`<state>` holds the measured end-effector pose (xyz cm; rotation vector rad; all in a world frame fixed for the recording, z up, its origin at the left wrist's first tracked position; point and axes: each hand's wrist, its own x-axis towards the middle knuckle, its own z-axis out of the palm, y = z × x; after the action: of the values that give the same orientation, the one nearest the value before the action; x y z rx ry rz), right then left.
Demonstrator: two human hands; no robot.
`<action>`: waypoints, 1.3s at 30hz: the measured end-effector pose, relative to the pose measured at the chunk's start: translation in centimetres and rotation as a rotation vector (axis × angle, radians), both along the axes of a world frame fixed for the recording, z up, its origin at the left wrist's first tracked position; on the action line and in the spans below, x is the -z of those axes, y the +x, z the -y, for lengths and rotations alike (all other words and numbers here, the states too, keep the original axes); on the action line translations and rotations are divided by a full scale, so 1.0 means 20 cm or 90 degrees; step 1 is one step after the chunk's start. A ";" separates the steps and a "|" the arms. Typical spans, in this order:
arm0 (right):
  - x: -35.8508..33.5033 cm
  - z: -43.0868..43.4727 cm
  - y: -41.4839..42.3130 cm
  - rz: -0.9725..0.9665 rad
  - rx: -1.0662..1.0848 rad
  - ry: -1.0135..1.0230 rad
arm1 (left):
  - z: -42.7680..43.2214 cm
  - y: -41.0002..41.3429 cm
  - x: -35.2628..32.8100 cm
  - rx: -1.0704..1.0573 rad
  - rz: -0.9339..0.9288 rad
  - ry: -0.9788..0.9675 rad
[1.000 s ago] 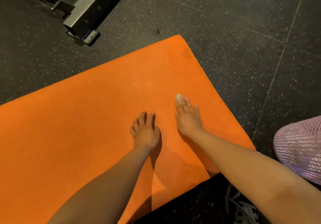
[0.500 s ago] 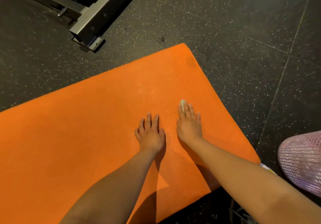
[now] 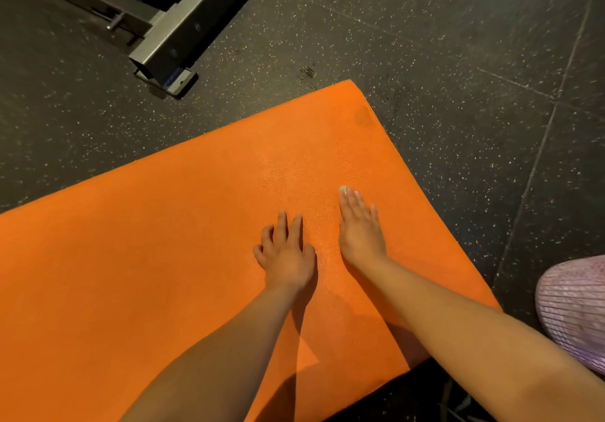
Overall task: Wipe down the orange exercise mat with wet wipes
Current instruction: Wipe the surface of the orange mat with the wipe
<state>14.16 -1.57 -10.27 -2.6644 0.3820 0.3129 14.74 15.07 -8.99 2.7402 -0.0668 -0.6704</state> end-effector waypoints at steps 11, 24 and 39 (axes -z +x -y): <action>-0.03 -0.04 0.05 -0.005 -0.125 -0.008 | -0.01 -0.01 0.00 0.001 -0.015 -0.008; 0.03 -0.10 0.08 -0.008 -0.241 -0.010 | -0.04 0.00 0.03 0.001 0.002 -0.028; -0.03 -0.26 -0.14 -0.086 -0.244 0.055 | -0.14 -0.13 0.02 -0.018 0.018 -0.118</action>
<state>11.38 3.54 -9.62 -2.6248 -0.1074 0.6120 12.21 17.79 -9.32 2.5683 -0.0924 -0.5866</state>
